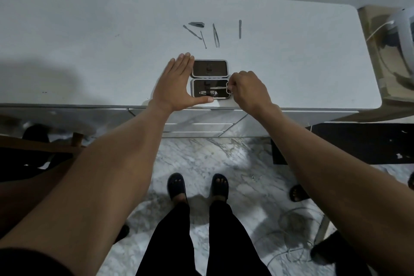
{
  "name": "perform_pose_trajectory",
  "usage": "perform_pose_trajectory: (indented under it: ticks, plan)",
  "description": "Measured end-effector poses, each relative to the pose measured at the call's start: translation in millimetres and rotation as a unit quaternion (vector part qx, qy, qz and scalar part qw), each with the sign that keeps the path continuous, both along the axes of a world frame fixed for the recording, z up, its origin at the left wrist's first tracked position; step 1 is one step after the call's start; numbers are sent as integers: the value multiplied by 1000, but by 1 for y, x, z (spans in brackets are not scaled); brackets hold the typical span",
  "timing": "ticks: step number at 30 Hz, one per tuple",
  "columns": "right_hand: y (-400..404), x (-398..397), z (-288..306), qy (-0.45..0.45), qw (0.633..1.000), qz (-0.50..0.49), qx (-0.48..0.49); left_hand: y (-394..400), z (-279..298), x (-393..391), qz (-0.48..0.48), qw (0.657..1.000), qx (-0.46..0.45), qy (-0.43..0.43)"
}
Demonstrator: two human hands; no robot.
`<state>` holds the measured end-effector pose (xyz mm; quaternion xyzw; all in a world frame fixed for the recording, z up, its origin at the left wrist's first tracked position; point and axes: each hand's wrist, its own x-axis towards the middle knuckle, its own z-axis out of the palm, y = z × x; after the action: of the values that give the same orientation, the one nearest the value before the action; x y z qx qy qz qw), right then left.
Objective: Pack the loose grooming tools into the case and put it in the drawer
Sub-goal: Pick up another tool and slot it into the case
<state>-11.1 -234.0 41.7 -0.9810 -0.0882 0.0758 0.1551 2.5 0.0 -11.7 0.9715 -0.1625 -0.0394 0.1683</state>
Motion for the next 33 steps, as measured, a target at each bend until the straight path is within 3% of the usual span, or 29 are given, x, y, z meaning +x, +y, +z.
perform_pose_trajectory:
  ticks: [10, 24, 33]
  plan:
    - [18, 2, -15, -68, 997, 14, -34, 0, -1, 1, -3, 1000, -4, -6]
    - [21, 9, 0, -11, 1000, -6, 24, 0, 0, 0, -11, 1000, 17, -15]
    - [31, 73, 15, -50, 990, -76, 105, 0, 0, 2, -8, 1000, 14, -16]
